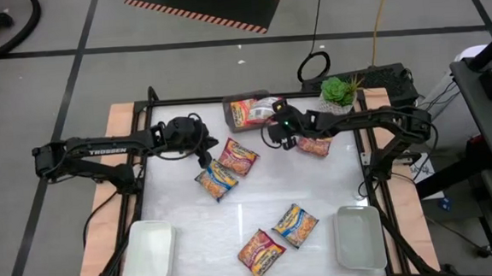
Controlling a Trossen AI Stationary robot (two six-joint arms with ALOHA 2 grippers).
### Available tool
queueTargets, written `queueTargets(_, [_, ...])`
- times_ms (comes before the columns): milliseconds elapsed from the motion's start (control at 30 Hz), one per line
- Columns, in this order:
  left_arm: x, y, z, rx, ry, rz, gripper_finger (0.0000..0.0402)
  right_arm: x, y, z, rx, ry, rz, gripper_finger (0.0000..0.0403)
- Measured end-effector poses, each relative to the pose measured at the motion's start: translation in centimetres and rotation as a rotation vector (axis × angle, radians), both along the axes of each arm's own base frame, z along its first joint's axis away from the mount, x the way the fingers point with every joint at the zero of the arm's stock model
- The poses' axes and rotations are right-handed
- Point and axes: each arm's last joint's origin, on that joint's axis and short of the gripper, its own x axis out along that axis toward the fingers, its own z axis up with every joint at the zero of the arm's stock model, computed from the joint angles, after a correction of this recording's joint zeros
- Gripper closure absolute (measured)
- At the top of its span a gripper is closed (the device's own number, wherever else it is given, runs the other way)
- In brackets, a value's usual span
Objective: Sort Maruchan noodles
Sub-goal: Put the orange noodle pack into the black bin
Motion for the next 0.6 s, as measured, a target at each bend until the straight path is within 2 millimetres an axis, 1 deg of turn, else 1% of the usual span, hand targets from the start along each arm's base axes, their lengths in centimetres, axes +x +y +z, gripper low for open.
queueTargets(100, [0.03, 0.01, 0.04, 0.003, -0.005, -0.001, 0.0369, -0.05, 0.02, -0.37, -0.041, -0.042, 0.02, 0.0239])
queueTargets(233, [0.03, 0.02, 0.04, 0.003, -0.005, 0.0, 0.0369, -0.28, -0.06, -0.73, -0.062, -0.047, 0.027, 0.0194])
queueTargets(333, [0.03, 0.02, 0.05, 0.003, -0.005, 0.0, 0.0369, -0.43, -0.4, -0.73, -0.068, -0.044, 0.014, 0.0182])
queueTargets(400, [0.03, 0.02, 0.05, 0.003, -0.005, 0.0, 0.0369, -0.51, -0.59, -0.7, -0.089, -0.035, -0.006, 0.0189])
queueTargets(467, [0.03, 0.02, 0.05, 0.003, -0.005, 0.0, 0.0369, -0.56, -0.68, -0.66, -0.115, -0.022, -0.022, 0.021])
queueTargets(600, [0.03, 0.02, 0.05, 0.003, -0.005, 0.0, 0.0369, -0.56, -0.72, -0.62, -0.133, -0.013, -0.024, 0.0275])
